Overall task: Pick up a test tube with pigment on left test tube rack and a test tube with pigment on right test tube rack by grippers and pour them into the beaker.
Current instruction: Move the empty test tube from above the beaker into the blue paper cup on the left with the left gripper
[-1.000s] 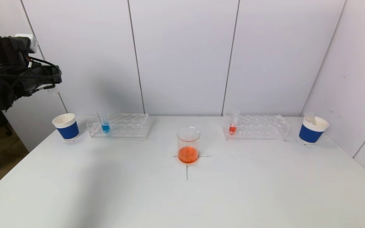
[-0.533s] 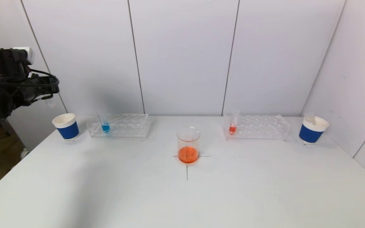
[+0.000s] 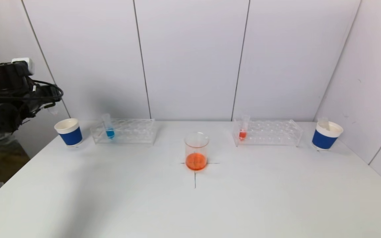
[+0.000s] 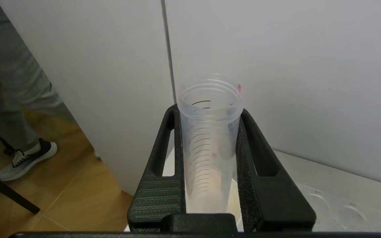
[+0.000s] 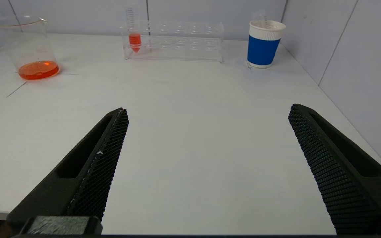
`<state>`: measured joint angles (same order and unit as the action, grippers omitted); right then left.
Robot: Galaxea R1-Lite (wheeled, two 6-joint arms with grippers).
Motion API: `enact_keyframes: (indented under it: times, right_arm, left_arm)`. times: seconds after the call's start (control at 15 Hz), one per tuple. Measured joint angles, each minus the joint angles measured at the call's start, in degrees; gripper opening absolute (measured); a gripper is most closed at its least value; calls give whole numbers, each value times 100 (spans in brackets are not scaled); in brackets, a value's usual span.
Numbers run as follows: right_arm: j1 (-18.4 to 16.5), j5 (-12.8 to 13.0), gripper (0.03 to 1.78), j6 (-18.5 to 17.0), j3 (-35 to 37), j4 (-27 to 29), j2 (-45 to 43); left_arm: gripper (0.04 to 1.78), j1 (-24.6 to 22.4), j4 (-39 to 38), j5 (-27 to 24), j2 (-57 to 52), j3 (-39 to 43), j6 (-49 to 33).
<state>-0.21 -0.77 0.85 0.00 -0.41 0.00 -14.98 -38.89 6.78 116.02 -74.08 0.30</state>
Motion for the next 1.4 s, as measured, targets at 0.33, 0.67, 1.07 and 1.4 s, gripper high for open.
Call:
enact_keyframes:
  times: [0.33,0.67,1.07,1.4]
  right_arm:
    - [0,2,176,0,0,0,0]
    - [0,2,176,0,0,1,0]
    - [-1,2,176,0,0,0,0]
    - [-1,2,176,0,0,0,0]
  left_arm:
    - [45,-74,-317,-30,433,13,32]
    - [45,-65,-780,-88,752,176,63]
    - [45,-65,-877,-185,1025,195,117]
    - [45,-59,-1303,-249,1168,294,178]
